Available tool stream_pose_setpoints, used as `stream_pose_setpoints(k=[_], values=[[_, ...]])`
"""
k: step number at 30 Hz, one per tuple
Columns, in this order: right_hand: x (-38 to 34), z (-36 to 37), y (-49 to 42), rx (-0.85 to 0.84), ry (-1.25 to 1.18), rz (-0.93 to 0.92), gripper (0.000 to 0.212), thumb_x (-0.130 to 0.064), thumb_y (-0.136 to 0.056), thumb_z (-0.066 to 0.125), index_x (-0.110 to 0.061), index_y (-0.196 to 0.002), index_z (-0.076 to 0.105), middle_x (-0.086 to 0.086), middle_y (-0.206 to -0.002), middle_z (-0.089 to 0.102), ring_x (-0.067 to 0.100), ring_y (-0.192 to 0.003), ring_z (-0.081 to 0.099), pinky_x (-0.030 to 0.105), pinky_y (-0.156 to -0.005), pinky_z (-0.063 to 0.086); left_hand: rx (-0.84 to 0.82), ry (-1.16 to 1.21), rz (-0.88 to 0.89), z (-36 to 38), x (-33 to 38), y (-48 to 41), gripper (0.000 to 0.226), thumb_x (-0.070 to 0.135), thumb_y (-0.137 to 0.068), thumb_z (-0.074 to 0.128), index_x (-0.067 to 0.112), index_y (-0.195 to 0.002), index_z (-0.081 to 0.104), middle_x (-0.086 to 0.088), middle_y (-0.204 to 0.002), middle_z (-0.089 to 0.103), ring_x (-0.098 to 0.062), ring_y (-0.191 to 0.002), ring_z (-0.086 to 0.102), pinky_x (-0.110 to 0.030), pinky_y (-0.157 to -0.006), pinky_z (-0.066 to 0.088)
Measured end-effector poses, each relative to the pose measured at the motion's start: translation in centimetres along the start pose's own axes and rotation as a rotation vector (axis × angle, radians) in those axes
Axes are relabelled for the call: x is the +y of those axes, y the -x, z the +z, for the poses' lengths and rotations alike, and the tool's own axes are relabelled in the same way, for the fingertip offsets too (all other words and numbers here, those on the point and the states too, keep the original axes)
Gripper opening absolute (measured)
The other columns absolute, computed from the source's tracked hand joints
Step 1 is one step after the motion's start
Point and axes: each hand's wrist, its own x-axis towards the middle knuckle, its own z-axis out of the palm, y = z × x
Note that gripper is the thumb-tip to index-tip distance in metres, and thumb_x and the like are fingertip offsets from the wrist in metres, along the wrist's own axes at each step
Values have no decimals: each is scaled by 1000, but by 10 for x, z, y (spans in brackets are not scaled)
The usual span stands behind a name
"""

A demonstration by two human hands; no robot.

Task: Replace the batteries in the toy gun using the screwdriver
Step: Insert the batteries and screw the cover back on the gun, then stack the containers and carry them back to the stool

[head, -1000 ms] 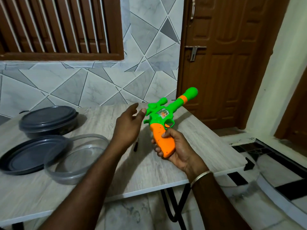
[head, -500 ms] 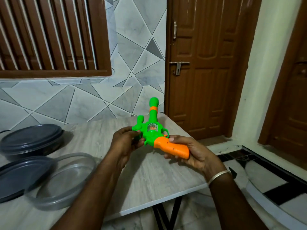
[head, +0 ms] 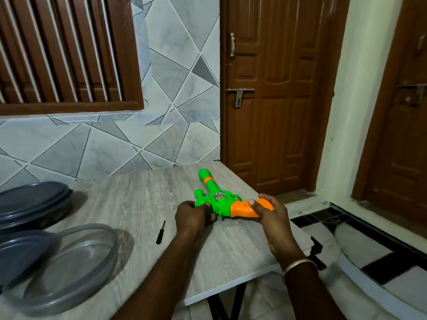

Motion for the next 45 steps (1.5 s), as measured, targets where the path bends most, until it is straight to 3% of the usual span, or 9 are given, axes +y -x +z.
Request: stream_pose_setpoints(k=[2,8,17,26,28,31,33,37,45], values=[[1,0,-2,67,123,-43,46,-31,-87,73,-21,-129,59,6,-132,57,27,-118,54,44,-104,45,-10,-113,43,2,-2,-3,16,11,-84,78,-1,-82,68,-20,-72,74,-33,-65,75,-48,-77,63],[6,5,-5,230,375,-112,50,-33,-93,61,-12,-139,53,12,-137,56,32,-123,52,40,-105,40,40,-447,190,4,-4,0,35,40,-74,83,8,-71,68,-13,-66,71,-32,-69,71,-44,-70,59],[11,12,-3,320,632,-116,42,-39,-89,55,-8,-115,63,15,-115,60,35,-109,50,48,-99,42,58,-465,202,2,-4,1,37,38,-73,85,5,-66,68,-15,-59,68,-34,-64,69,-47,-66,58],[10,11,-3,318,631,-105,45,-39,-90,55,-7,-121,61,16,-120,59,34,-113,50,47,-101,41,45,-471,248,2,-10,-1,40,46,-70,79,8,-67,70,-11,-56,68,-33,-60,69,-49,-67,58],[10,10,-4,314,628,-110,47,-40,-90,55,-8,-124,60,16,-122,58,35,-115,49,46,-102,40,47,-454,240,3,-10,-2,41,49,-70,78,9,-79,73,-12,-64,71,-33,-67,71,-49,-70,59],[9,11,2,321,588,-109,53,-44,-91,56,-17,-137,53,15,-133,51,34,-124,42,47,-106,36,83,-369,257,3,-7,8,75,54,-74,75,7,-131,61,-19,-98,75,-34,-91,72,-47,-87,57],[3,15,11,340,591,-140,52,-44,-90,57,-24,-138,50,12,-136,45,32,-129,37,47,-107,32,134,-358,301,-3,0,19,67,41,-85,75,6,-139,53,-15,-102,72,-31,-94,70,-43,-91,55],[-13,9,17,453,527,-326,40,-39,-88,59,-30,-127,56,5,-131,46,28,-127,38,46,-103,32,121,-339,445,7,28,41,46,28,-91,72,8,-131,60,0,-84,63,-22,-85,66,-32,-85,52],[-43,93,90,70,251,-457,25,-27,-89,60,-24,-114,66,6,-123,52,24,-118,48,39,-105,37,227,-479,695,-71,76,86,26,24,-89,70,13,-112,72,-3,-100,71,-14,-89,65,-28,-87,51]])
